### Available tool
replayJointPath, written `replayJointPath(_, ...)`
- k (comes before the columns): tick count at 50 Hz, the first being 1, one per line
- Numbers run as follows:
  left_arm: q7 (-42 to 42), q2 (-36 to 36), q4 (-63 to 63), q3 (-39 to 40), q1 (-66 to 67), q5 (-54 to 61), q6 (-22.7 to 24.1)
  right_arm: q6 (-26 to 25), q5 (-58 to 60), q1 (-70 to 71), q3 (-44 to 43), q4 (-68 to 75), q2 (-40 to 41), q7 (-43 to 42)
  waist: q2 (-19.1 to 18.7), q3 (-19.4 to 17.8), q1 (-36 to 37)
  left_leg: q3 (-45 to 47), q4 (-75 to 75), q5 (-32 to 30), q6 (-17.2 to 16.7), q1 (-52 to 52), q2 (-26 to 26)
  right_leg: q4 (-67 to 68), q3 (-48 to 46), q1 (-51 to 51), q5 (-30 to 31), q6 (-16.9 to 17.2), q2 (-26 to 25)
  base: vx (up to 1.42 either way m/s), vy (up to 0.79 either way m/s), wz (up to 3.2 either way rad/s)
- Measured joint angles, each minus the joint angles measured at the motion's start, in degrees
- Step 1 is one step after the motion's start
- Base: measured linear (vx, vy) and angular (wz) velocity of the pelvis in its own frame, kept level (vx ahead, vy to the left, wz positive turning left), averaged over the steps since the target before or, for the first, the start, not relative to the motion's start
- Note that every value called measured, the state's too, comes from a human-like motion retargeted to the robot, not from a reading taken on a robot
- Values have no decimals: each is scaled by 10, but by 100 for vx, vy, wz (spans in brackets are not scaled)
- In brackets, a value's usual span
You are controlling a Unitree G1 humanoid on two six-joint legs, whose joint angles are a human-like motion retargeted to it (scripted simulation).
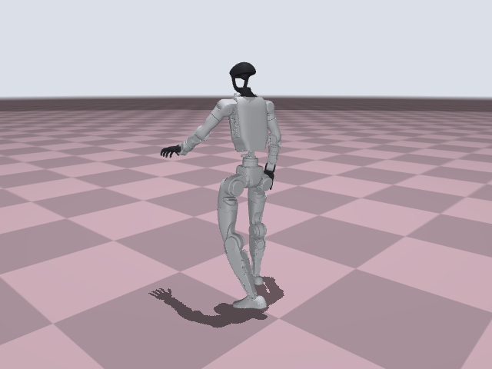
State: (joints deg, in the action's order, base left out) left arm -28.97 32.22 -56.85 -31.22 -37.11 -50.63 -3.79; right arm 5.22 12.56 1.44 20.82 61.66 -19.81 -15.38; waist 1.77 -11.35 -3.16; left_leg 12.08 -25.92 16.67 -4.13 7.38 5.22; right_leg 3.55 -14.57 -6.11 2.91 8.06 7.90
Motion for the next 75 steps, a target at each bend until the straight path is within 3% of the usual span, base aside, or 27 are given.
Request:
replayJointPath(5,5,43,106,0,-2,22,14,-13,-19,20,11,16,1,-14,-8,26,54,-26,-263,-103,8,-126,5,46,26,26,-64,-15,9,50,-13,-46)
replayJointPath(9,-4,88,204,35,-18,30,7,-26,-39,62,32,21,4,-18,-2,31,91,-18,-352,-76,8,-201,-4,12,53,70,-71,-19,17,42,-4,-63)
replayJointPath(13,-16,131,298,91,-33,38,-5,-33,-42,112,53,10,6,-14,3,31,114,42,-355,-57,22,-248,22,16,76,87,-89,-14,25,38,1,-59)
replayJointPath(19,-40,200,405,142,-86,44,-36,-34,-55,170,65,-47,-3,-4,-1,25,109,85,-211,-84,23,-284,40,22,82,112,-116,-2,28,38,7,-14)
replayJointPath(26,-56,219,428,160,-167,63,-38,-22,-48,167,75,-82,-6,29,-10,22,120,76,173,-137,3,-200,31,24,91,165,-156,16,13,47,15,-27)
replayJointPath(32,-40,183,393,140,-189,70,-35,-27,-9,128,98,-39,5,53,1,31,126,68,273,-206,1,-136,27,76,102,186,-180,9,16,53,26,-26)
replayJointPath(35,-45,152,332,101,-182,65,-36,-32,4,98,95,-11,12,29,13,28,117,65,254,-177,4,-117,18,143,90,178,-163,-13,30,51,32,21)
replayJointPath(40,-19,85,141,11,-150,55,-30,-20,8,43,84,4,13,12,11,10,83,43,235,-130,-12,-77,19,376,72,91,-95,-113,35,44,30,43)
replayJointPath(42,4,61,62,-14,-131,45,-28,-13,10,29,83,-3,10,19,12,6,66,37,229,-117,-16,-71,20,463,71,36,-101,-136,33,38,23,31)
replayJointPath(45,22,31,-33,-31,-98,30,-25,1,14,15,80,-14,6,21,13,-1,44,33,218,-94,-23,-64,23,527,62,-29,-135,-148,24,35,18,16)
replayJointPath(48,26,9,-90,-31,-65,11,-24,12,14,9,71,-20,8,14,14,-10,32,36,208,-75,-29,-59,24,496,25,-68,-149,-152,21,33,14,-4)
replayJointPath(52,22,-12,-124,-22,-39,7,-23,18,6,3,56,-23,15,3,21,-22,27,39,198,-53,-31,-53,17,344,-35,-81,-127,-129,7,32,9,1)
replayJointPath(58,8,-27,-139,-18,-35,25,-16,4,29,-9,49,-20,26,3,55,-38,11,15,195,-11,-24,-24,-32,25,-2,-62,30,-13,-27,39,3,44)
replayJointPath(60,8,-28,-137,-19,-36,16,-12,3,41,-12,51,-16,30,8,61,-39,7,7,196,2,-24,-10,-45,-40,23,-59,43,24,-32,46,0,44)
replayJointPath(62,8,-27,-127,-20,-32,7,-9,5,46,-16,53,-14,30,10,58,-34,5,1,196,12,-26,3,-50,-59,26,-59,30,39,-33,49,-1,32)
replayJointPath(68,4,5,-40,-15,-20,-4,-5,-2,37,-9,33,-13,16,4,29,-13,-3,-18,144,22,-22,15,-52,-47,3,-28,54,18,-19,54,-4,33)
replayJointPath(71,3,29,22,-11,-16,-8,-8,-9,22,-12,16,-16,8,-3,16,-2,3,-25,35,-9,-8,-13,-45,-19,-1,-2,10,8,-8,57,-11,27)
replayJointPath(73,18,33,85,15,-12,90,24,-19,-5,-16,11,-19,4,2,11,5,15,-31,-75,-47,3,-56,-39,2,-1,15,-21,2,0,54,-13,9)
replayJointPath(75,-1,76,124,-16,-26,14,-5,-22,-9,-17,12,-23,-5,-10,8,13,30,-36,-190,-75,9,-110,-35,11,2,33,-43,-4,6,50,-12,-9)
